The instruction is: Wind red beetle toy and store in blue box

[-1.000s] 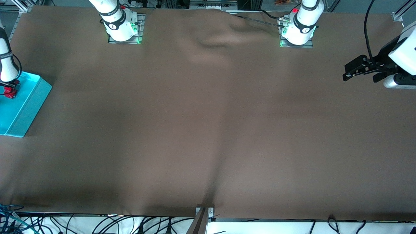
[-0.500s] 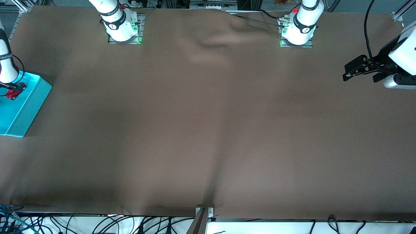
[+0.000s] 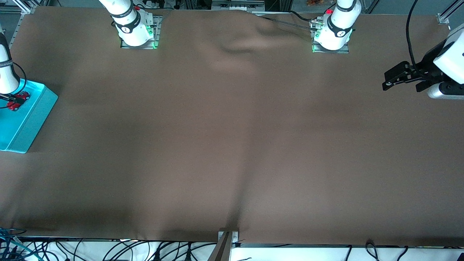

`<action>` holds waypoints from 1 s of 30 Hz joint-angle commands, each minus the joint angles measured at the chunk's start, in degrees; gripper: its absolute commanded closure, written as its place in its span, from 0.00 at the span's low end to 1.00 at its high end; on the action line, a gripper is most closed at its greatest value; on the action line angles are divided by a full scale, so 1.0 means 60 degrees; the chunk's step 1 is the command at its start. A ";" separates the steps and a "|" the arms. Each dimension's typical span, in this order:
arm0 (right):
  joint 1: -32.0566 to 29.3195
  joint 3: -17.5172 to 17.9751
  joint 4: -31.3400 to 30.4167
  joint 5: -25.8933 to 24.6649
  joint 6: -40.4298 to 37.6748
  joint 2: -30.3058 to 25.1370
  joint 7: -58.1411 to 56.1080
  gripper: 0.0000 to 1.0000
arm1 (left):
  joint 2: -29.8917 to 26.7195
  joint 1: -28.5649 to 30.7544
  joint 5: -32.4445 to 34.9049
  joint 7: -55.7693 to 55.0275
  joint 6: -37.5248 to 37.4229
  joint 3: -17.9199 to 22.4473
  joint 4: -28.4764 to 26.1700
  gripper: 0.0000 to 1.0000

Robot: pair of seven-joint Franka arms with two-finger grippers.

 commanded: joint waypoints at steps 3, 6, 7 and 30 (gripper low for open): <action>-0.0186 0.0303 0.0213 0.0162 -0.0380 -0.0316 -0.0145 0.00 | -0.0001 -0.0042 -0.0165 0.0001 0.0080 0.0084 0.0021 0.00; -0.0186 0.0435 0.0213 0.0176 -0.0395 -0.0419 -0.0101 0.00 | -0.0001 -0.0042 -0.0165 0.0001 0.0080 0.0084 0.0021 0.00; -0.0186 0.0464 0.0213 0.0176 -0.0453 -0.0463 -0.0101 0.00 | -0.0001 -0.0042 -0.0165 0.0001 0.0080 0.0084 0.0021 0.00; -0.0142 0.1255 0.2278 0.0074 -0.4160 -0.0785 -0.0131 0.00 | -0.0001 -0.0013 -0.0165 0.0001 0.0080 0.0084 0.0021 0.00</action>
